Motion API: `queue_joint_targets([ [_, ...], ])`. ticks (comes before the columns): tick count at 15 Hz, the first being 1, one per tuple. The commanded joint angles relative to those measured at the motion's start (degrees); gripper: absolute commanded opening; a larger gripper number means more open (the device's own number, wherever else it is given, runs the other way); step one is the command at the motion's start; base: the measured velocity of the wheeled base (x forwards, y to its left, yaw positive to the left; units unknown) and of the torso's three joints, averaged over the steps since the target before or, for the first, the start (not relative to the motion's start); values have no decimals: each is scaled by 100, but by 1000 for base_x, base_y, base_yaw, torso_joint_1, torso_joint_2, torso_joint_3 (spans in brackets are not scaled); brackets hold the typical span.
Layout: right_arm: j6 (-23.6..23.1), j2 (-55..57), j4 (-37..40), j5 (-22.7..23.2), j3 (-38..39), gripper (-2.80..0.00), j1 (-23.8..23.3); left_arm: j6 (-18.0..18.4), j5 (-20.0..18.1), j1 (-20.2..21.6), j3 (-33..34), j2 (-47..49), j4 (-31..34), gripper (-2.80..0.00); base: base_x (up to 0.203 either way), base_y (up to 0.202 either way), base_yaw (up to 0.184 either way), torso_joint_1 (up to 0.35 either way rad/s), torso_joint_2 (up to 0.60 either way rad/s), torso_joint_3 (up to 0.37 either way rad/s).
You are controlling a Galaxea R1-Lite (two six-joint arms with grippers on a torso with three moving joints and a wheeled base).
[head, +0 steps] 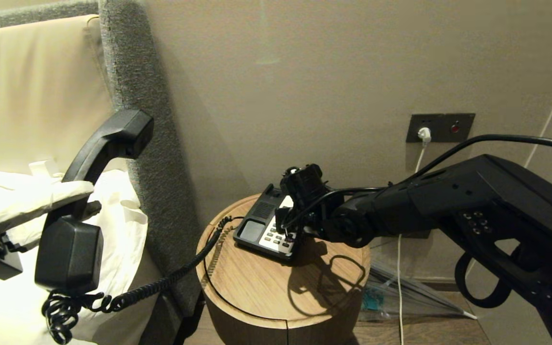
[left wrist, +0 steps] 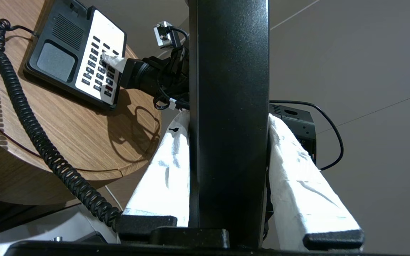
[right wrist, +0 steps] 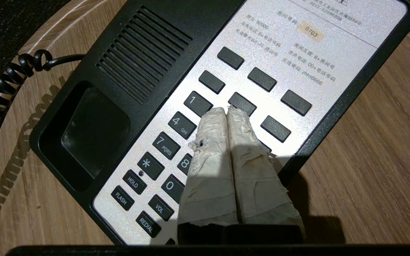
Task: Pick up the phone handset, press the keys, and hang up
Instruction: Dial the number
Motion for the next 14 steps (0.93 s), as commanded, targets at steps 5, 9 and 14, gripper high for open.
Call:
queue_joint_targets([
  [5,20,-305,90,-10,27,-280,10,-32,-28,1,6,-24,-22,-280,0,0,0,0,0,0],
  [9,-3,-447,167,-10,148,-280,1,-32,-55,1,24,-93,-13,-280,0,0,0,0,0,0],
  [14,-4,-400,232,-10,274,-280,1,-32,-64,1,25,-93,-13,-280,0,0,0,0,0,0],
])
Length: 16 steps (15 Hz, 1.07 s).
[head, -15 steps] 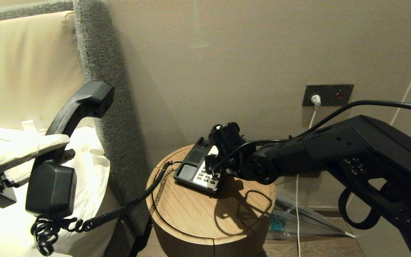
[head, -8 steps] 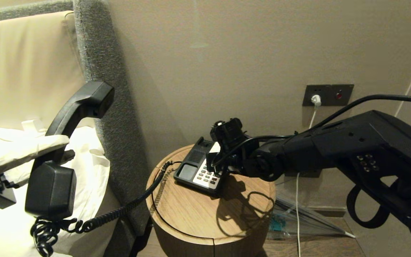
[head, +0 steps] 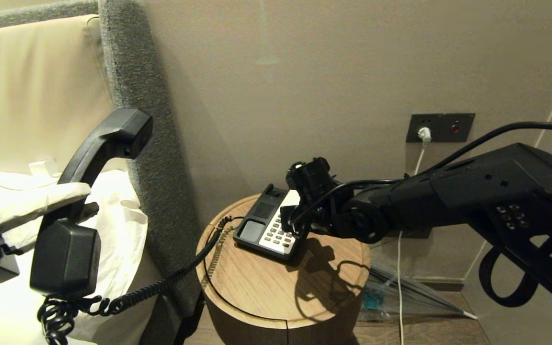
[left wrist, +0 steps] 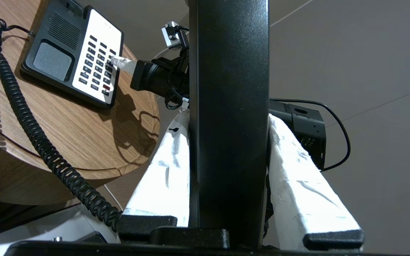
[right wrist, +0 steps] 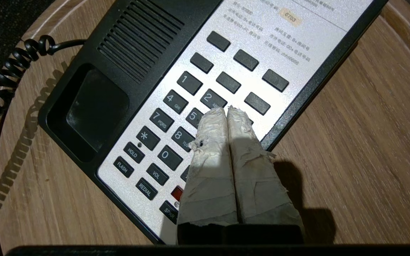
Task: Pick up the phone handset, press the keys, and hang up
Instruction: Dial the number
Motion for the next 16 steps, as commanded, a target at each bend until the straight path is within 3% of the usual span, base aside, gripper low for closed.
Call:
queue_joint_targets([
  [1,2,27,-3,-10,12,-280,1,-32,-38,3,7,-2,-15,-280,0,0,0,0,0,0],
  [16,20,62,155,-10,30,-280,1,-32,-38,3,16,-2,-15,-280,0,0,0,0,0,0],
])
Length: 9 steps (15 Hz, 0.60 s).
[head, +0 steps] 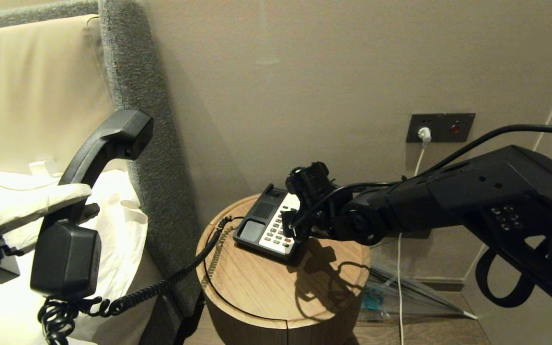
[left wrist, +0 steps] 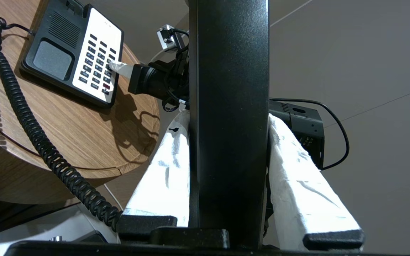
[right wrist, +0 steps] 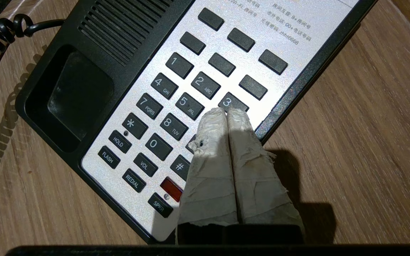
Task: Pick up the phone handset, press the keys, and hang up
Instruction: Dial the number
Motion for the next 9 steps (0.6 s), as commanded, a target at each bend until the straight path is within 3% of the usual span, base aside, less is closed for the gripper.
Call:
queue_joint_targets([
  [1,12,18,-3,-9,8,-280,1,-32,-31,1,0,-2,-13,-280,0,0,0,0,0,0],
  [9,3,36,-21,-11,84,-280,10,-32,-31,1,-7,-2,-13,-280,0,0,0,0,0,0],
])
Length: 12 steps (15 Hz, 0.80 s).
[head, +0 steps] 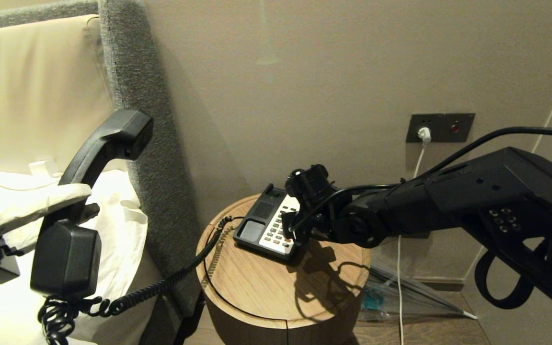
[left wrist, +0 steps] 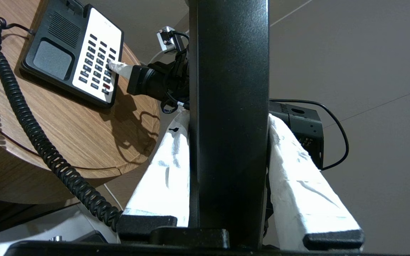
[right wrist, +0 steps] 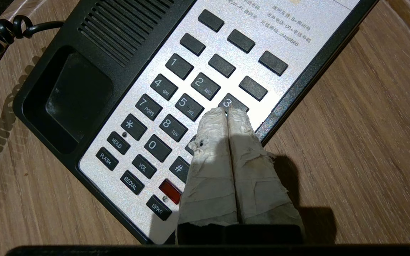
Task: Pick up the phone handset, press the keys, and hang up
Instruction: Dial the number
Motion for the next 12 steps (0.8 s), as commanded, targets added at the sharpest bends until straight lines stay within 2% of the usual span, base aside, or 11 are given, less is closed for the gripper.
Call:
queue_joint_targets([
  [1,16,-6,8,-6,56,-280,2,-32,-31,1,0,-2,-16,-280,0,0,0,0,0,0],
  [12,-1,49,-42,-6,206,-280,54,-32,-31,1,0,-1,-16,-280,0,0,0,0,0,0],
])
